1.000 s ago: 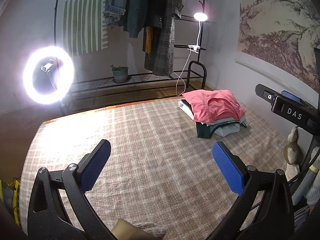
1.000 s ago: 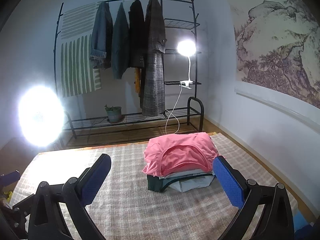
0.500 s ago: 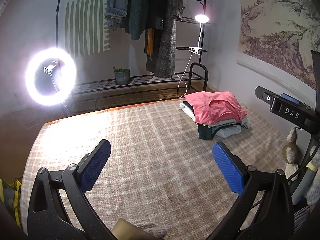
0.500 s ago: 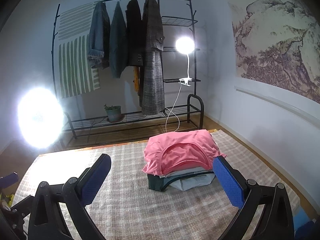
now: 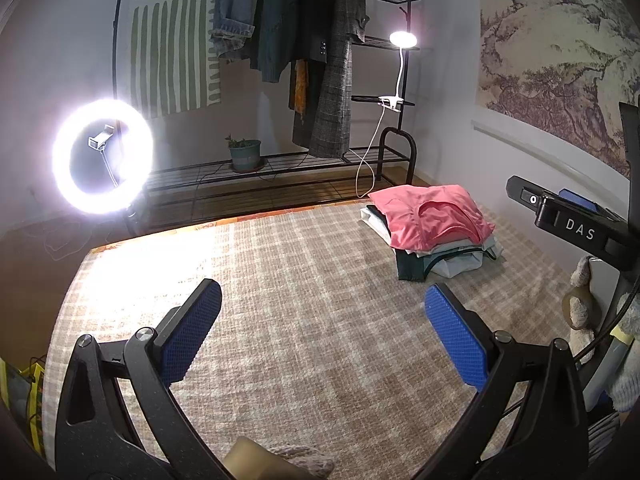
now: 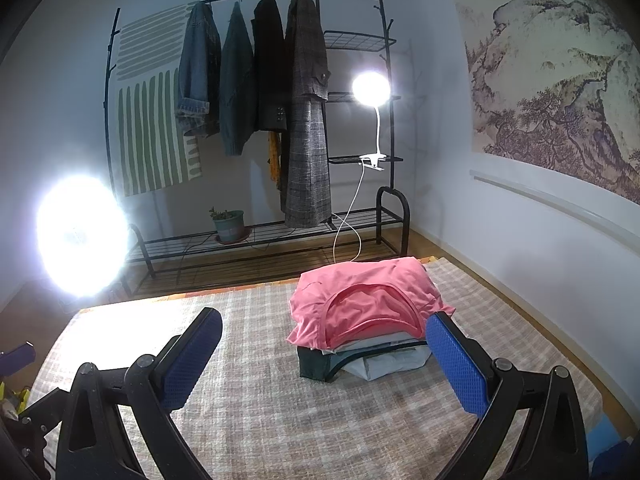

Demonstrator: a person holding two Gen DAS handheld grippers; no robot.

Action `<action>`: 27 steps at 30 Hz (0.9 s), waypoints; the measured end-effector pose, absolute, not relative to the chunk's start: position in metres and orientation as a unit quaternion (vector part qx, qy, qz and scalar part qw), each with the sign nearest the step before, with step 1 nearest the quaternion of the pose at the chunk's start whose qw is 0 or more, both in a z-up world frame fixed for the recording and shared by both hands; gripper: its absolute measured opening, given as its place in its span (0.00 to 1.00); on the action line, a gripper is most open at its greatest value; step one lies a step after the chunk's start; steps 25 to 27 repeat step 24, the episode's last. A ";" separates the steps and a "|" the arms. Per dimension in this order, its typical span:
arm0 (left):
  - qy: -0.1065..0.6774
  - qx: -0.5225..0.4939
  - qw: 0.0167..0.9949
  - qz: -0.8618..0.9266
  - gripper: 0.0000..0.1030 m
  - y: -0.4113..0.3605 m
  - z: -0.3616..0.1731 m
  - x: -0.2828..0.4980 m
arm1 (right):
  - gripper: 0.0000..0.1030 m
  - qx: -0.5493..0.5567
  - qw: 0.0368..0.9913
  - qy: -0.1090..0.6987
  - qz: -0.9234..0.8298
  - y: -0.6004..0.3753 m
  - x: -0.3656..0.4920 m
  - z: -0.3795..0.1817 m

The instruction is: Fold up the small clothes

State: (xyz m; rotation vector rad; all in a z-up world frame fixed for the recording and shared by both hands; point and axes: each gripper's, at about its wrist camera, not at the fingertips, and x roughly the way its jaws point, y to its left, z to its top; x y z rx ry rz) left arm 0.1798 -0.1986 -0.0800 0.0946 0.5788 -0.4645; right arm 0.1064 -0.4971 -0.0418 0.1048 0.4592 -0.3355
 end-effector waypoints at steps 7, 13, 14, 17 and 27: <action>0.283 0.045 0.931 -0.226 1.00 -0.199 -0.080 0.179 | 1.00 0.055 0.958 0.227 -0.163 -0.497 0.107 -0.044; 0.282 0.046 0.931 -0.226 1.00 -0.200 -0.081 0.179 | 1.00 0.056 0.958 0.227 -0.163 -0.495 0.107 -0.045; 0.283 0.046 0.931 -0.225 1.00 -0.200 -0.080 0.179 | 1.00 0.056 0.958 0.228 -0.163 -0.495 0.107 -0.045; 0.280 0.047 0.932 -0.224 1.00 -0.199 -0.079 0.178 | 1.00 0.056 0.958 0.229 -0.161 -0.494 0.108 -0.046; 0.272 0.051 0.934 -0.228 1.00 -0.193 -0.074 0.180 | 1.00 0.056 0.958 0.229 -0.161 -0.493 0.108 -0.047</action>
